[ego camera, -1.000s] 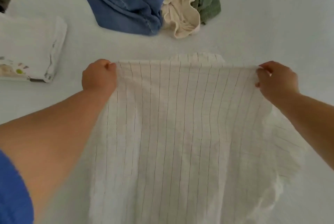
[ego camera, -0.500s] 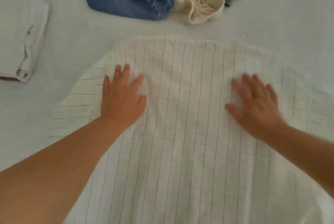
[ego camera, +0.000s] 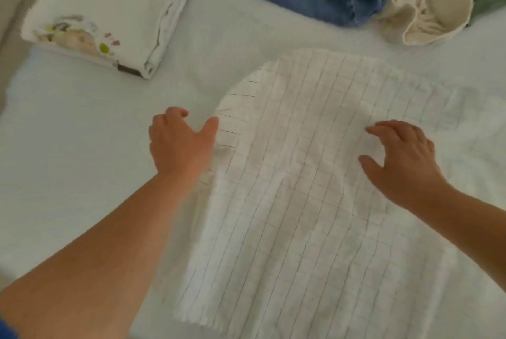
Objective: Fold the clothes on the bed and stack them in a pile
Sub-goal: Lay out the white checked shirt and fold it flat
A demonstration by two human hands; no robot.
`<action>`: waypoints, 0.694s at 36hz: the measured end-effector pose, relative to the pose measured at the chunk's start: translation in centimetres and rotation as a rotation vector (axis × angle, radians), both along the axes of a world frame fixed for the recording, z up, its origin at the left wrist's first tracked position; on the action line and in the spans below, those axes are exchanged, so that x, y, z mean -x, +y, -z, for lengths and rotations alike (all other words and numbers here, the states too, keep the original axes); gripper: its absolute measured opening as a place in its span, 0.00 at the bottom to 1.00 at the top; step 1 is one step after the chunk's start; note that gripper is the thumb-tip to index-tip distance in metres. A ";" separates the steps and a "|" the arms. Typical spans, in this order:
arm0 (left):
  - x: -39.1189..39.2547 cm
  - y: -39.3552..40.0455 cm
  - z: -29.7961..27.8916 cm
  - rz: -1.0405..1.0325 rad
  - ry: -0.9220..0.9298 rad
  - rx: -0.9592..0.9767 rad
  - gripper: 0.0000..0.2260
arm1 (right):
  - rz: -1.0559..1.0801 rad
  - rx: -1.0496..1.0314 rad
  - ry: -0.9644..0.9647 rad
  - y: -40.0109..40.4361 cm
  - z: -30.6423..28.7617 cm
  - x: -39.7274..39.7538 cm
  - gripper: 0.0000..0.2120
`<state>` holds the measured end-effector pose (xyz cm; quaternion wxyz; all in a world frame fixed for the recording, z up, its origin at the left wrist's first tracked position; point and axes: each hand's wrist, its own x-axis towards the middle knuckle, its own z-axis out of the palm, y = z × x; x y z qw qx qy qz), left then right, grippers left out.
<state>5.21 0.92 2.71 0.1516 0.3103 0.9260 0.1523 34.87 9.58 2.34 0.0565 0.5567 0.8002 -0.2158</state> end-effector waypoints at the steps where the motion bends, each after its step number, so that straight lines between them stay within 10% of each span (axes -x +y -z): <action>1: 1.1 -0.4 0.2 -0.093 -0.103 0.087 0.27 | -0.021 0.003 0.025 0.3 -0.2 1.8 0.25; 5: 4.0 0.6 0.5 -0.382 -0.818 0.171 0.42 | -0.086 -0.047 0.110 2.3 -0.4 8.7 0.25; 14: 6.0 -0.3 1.7 0.024 -1.446 0.472 0.28 | -0.286 -0.031 -0.128 7.3 2.0 20.4 0.35; 21: 7.4 -3.4 2.3 0.031 -1.635 0.411 0.22 | -0.288 0.018 -0.323 7.7 1.8 21.5 0.22; 25: 8.4 -3.1 1.0 0.235 -1.288 0.307 0.14 | -0.123 0.321 -0.259 9.4 0.3 22.4 0.35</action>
